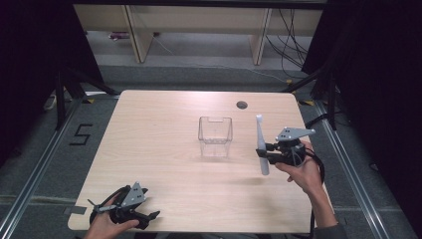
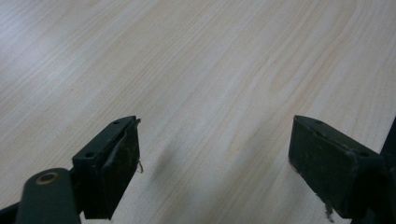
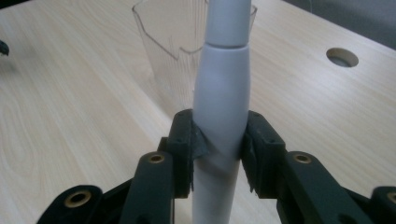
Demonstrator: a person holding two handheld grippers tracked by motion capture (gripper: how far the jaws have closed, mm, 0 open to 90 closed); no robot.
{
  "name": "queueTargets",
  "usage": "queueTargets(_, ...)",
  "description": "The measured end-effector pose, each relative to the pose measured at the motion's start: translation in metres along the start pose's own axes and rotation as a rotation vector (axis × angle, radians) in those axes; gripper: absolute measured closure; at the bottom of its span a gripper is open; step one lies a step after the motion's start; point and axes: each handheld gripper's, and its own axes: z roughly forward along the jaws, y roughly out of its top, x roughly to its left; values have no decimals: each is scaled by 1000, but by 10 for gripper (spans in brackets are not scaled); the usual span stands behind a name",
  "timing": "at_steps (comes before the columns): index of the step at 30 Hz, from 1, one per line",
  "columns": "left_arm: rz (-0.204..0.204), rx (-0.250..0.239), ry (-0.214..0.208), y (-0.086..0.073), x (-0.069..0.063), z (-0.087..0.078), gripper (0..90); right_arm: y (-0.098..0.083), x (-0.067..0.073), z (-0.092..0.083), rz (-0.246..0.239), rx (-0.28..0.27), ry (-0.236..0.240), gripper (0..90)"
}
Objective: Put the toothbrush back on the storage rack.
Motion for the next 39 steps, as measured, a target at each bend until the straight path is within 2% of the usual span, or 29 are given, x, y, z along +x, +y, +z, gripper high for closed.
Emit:
queueTargets(7,-2,10,0,0,1,0,160,10,-2,7,2,-8,8,672)
queueTargets(8,-2,13,4,0,0,0,161,12,-4,8,-23,-19,3,672)
queueTargets(10,8,16,5,0,2,-1,161,17,-3,10,-2,-17,16,672)
queueTargets(13,3,13,7,0,1,-1,161,20,-4,12,-21,-29,7,672)
queueTargets(14,6,14,3,0,2,-1,160,22,-3,13,7,-28,17,672)
queueTargets(18,22,17,5,0,2,-1,161,27,-4,17,0,-32,15,672)
queueTargets(22,22,17,6,0,2,-1,161,32,-4,17,-13,-35,11,672)
queueTargets(24,15,12,2,0,2,-1,161,35,-4,18,-6,-41,14,672)
queueTargets(25,16,13,3,0,2,-1,161,36,-5,19,-11,-64,10,672)
queueTargets(33,22,18,6,0,3,-2,161,46,-6,21,7,-79,9,672)
queueTargets(34,18,15,6,0,2,-1,161,47,-8,21,-16,-89,4,672)
queueTargets(36,24,19,6,0,2,-1,161,50,-7,22,8,-92,23,672)
queueTargets(37,19,12,4,0,2,-1,161,51,-8,22,-16,-97,11,672)
queueTargets(39,19,13,5,0,2,-1,161,52,-6,22,-4,-91,12,672)
